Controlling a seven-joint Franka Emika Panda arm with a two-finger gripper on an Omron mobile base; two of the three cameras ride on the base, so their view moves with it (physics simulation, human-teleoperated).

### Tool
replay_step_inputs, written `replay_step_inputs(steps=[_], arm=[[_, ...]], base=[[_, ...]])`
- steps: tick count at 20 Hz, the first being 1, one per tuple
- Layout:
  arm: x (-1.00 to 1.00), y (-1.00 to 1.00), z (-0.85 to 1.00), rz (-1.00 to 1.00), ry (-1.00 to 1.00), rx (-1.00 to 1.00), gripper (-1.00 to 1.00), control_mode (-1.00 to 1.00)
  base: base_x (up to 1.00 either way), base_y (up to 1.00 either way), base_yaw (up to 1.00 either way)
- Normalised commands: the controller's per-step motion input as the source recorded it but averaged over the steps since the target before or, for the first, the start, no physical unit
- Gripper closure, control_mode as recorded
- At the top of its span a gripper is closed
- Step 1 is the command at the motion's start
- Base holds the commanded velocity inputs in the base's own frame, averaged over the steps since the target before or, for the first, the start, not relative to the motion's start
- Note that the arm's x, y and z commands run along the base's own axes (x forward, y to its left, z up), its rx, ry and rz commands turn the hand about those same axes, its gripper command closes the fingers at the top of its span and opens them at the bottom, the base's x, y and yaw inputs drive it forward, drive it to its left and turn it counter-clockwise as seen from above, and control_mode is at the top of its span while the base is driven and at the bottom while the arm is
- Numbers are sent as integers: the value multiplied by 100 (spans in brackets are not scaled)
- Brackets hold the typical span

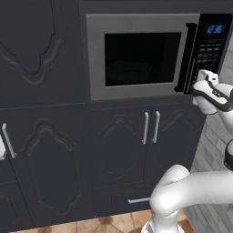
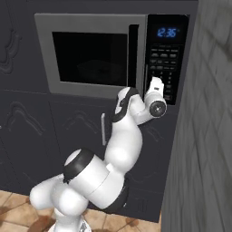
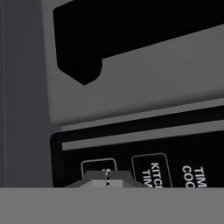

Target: Place the tupperware containing the fish and garlic meal in the microwave. Close the microwave door and press the start button to reheat the meal.

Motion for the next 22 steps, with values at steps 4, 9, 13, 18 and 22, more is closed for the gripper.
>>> replay_step_inputs(steps=[4, 9, 13, 18, 22], arm=[[52, -10, -25, 0, -1, 0, 100, -100], [55, -11, -16, 0, 0, 0, 100, -100], [9, -1, -12, 0, 1, -2, 100, -100], [-21, 0, -8, -1, -1, -6, 100, -100], [-43, 0, -10, -9, -5, -9, 100, -100]], base=[[0, 0, 0], [0, 0, 0], [0, 0, 0], [0, 0, 0], [0, 0, 0]])
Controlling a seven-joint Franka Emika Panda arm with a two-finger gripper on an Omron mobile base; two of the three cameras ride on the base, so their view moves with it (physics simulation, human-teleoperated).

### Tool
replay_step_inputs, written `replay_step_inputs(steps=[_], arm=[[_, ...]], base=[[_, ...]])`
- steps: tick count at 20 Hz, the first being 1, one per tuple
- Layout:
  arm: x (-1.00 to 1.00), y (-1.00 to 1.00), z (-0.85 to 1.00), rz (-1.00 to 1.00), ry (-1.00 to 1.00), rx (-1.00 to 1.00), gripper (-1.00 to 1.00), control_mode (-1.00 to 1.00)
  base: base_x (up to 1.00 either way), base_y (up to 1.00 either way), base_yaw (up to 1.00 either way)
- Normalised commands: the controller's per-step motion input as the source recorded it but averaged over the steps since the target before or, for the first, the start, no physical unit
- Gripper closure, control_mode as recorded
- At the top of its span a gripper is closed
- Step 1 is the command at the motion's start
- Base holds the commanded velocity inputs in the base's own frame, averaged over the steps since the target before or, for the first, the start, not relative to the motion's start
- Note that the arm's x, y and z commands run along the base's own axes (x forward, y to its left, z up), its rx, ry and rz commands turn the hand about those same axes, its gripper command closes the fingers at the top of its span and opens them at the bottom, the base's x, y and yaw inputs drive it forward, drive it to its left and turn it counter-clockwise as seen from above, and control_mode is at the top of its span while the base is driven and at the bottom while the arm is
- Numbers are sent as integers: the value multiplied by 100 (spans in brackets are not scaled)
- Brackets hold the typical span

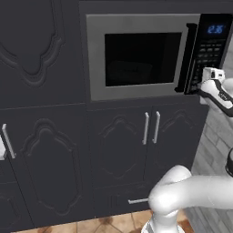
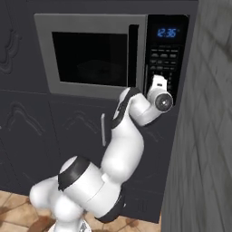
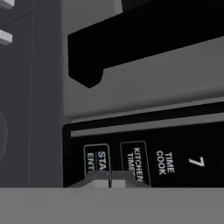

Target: Place the tupperware containing the fish and garlic meal in the microwave. Close the microwave door and press the start button to reheat the meal.

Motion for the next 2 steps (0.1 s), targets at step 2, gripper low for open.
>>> replay_step_inputs(steps=[2], arm=[[-54, 1, 0, -12, -4, -8, 100, -100]], base=[[0, 0, 0]])
